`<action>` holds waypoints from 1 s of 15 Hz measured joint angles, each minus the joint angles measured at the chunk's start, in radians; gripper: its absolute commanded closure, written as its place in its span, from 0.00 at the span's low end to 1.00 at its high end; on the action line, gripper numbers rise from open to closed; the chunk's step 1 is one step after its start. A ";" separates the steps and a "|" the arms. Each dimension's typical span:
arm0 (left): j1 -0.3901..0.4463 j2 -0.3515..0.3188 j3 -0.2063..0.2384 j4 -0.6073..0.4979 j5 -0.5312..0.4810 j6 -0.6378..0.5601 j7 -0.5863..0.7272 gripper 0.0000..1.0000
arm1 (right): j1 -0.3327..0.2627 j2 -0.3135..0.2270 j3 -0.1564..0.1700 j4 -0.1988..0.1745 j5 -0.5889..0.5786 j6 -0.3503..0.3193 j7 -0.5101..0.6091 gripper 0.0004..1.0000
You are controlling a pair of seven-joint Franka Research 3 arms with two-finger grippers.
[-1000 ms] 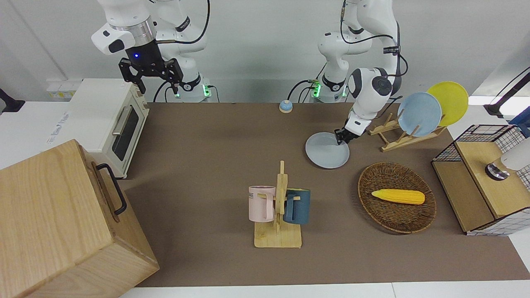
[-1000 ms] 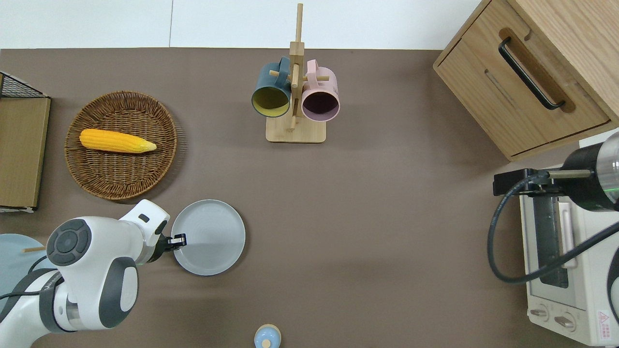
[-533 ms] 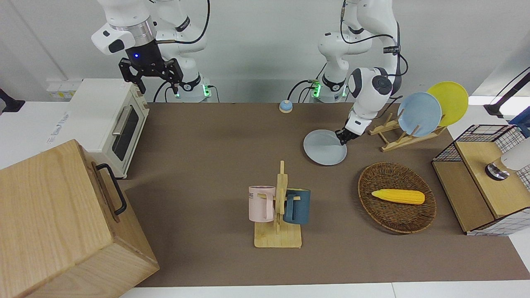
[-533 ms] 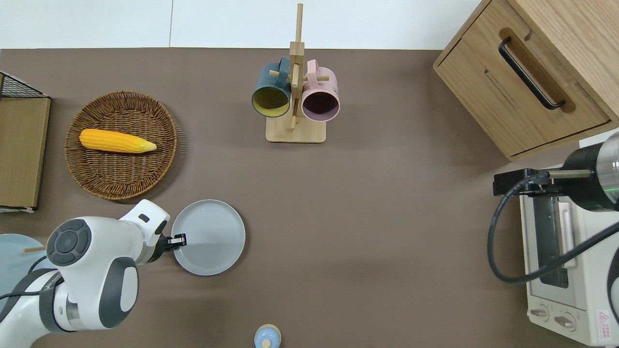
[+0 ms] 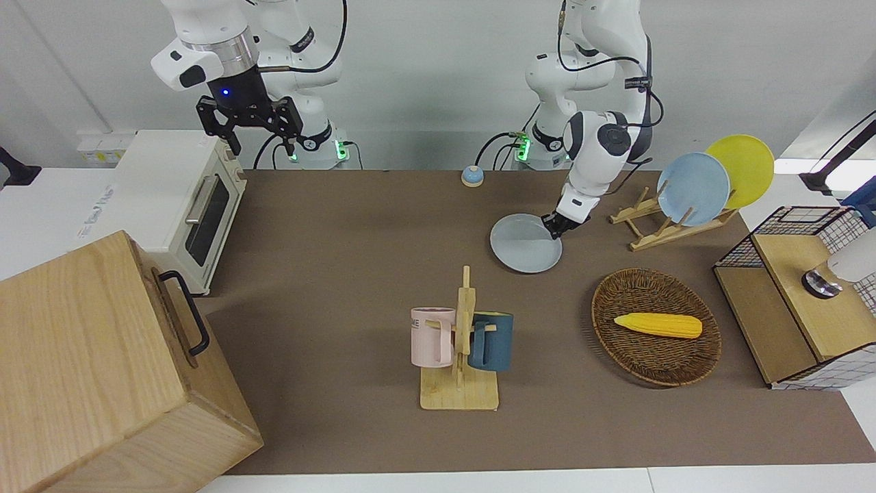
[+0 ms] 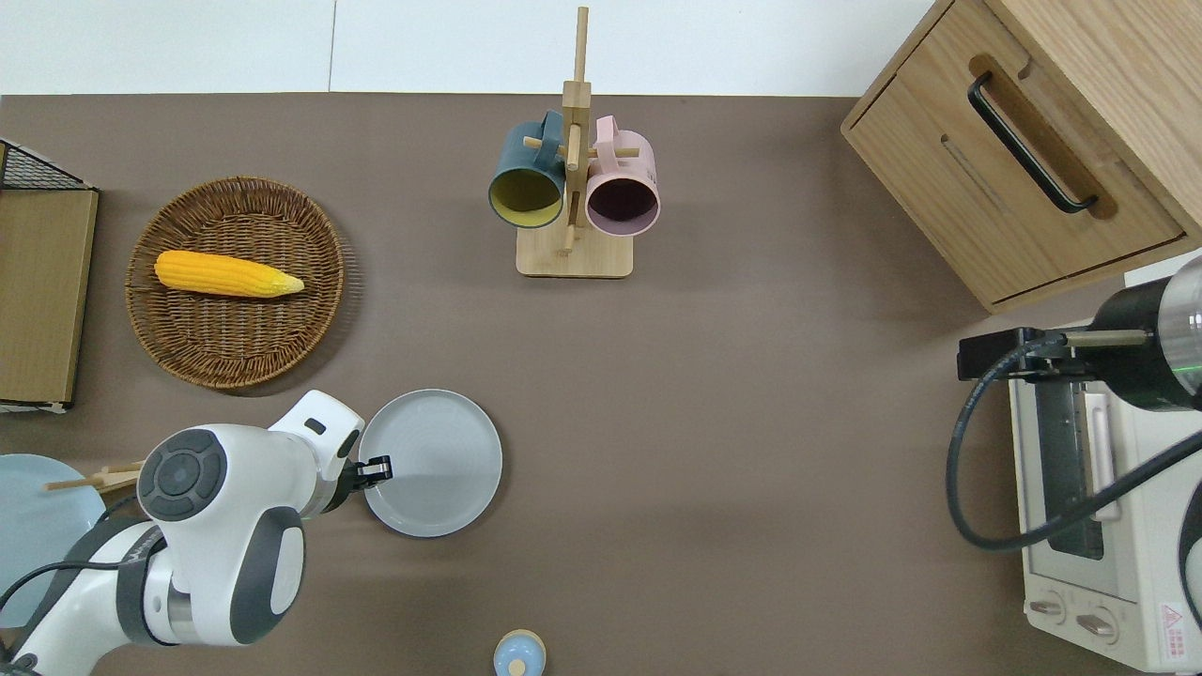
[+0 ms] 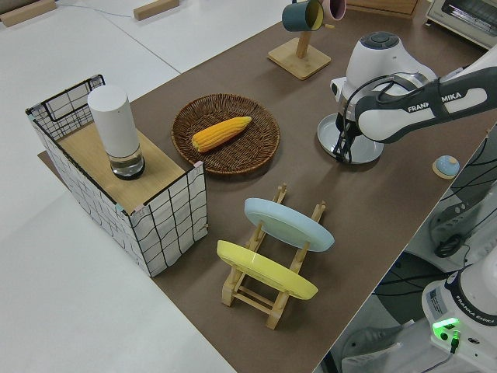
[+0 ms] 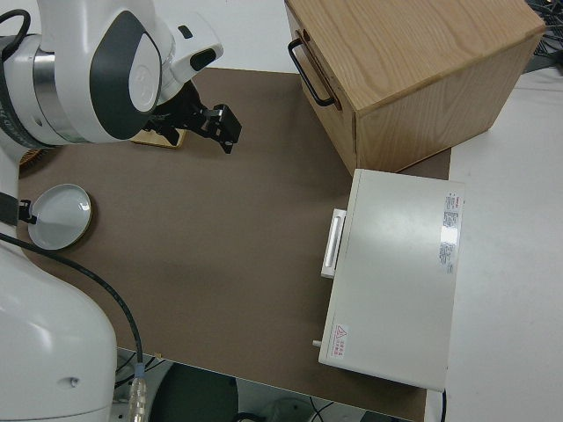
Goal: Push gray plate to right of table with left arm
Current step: 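Push the gray plate with the left gripper toward the toaster oven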
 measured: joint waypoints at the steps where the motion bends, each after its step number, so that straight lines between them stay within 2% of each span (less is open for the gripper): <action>1: -0.002 0.000 -0.011 0.000 0.000 0.001 -0.013 1.00 | 0.000 0.000 0.000 0.000 0.000 0.000 0.000 0.00; 6: -0.025 0.001 -0.033 0.001 0.000 0.005 -0.053 1.00 | 0.000 0.000 0.000 0.000 0.000 0.000 0.000 0.00; 15: -0.171 0.034 -0.032 0.036 0.000 0.012 -0.089 1.00 | 0.000 0.000 0.000 0.000 0.000 0.000 0.000 0.00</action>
